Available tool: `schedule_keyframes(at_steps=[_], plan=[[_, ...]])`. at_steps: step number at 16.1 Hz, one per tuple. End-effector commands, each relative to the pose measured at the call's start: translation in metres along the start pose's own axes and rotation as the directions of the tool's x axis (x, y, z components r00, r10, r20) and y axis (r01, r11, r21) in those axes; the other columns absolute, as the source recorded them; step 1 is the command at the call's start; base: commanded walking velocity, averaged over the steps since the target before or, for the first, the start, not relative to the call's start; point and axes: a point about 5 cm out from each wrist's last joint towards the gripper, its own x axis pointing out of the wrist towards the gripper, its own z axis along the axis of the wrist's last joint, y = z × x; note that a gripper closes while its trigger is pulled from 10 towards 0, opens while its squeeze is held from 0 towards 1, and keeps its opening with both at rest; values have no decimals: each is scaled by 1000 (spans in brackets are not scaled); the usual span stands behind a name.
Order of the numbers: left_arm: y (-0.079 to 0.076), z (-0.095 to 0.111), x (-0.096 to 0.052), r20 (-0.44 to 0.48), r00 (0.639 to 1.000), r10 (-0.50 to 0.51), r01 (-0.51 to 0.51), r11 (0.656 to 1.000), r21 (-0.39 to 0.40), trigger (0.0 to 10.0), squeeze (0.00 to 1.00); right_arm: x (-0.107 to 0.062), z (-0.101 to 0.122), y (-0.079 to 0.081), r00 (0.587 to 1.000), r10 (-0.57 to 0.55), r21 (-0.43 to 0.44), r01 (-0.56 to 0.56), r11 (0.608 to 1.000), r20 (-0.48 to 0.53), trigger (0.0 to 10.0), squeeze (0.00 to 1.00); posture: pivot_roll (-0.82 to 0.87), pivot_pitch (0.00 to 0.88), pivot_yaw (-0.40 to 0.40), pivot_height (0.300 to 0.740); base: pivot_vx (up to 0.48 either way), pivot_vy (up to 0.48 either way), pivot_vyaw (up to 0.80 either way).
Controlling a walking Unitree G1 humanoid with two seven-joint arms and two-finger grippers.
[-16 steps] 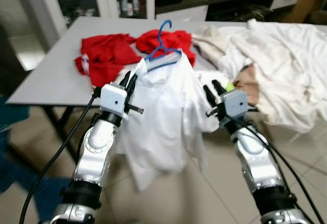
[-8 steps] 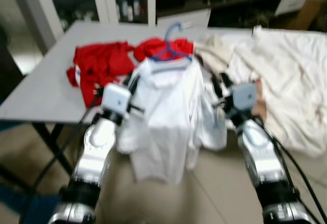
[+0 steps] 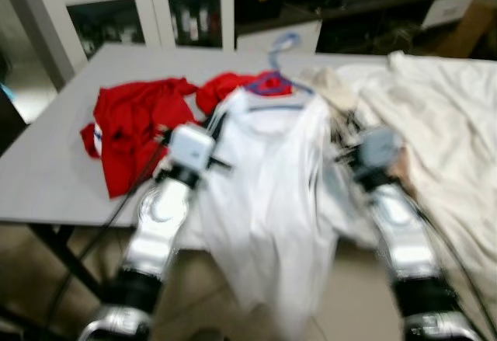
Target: Hang hanger
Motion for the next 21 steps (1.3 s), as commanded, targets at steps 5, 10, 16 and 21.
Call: schedule_keyframes(at_steps=[5, 10, 16, 21], plan=[[-9, 10, 5, 62, 998, -21, 23, 999, -42, 10000, 0, -3, 3, -17, 999, -41, -29, 41, 999, 1, 10000, 0, 174, 0, -2, 740, 192, 0, 0], [-5, 10, 5, 70, 997, -29, 31, 999, -25, 10000, 0, 1, 9, -30, 998, -62, -56, 63, 996, 16, 10000, 0, 171, 0, -3, 740, 0, 0, 0], [7, 10, 7, 72, 995, -67, 61, 994, 85, 10000, 0, 6, 23, -55, 997, -65, -110, 69, 991, 47, 10000, 0, 161, 0, 1, 740, 0, 0, 0], [18, 12, 6, 70, 990, -126, 109, 972, 207, 10000, 0, 10, 31, -55, 998, 4, -137, 4, 991, 63, 10000, 0, 162, 0, 4, 740, 0, 0, 0]])
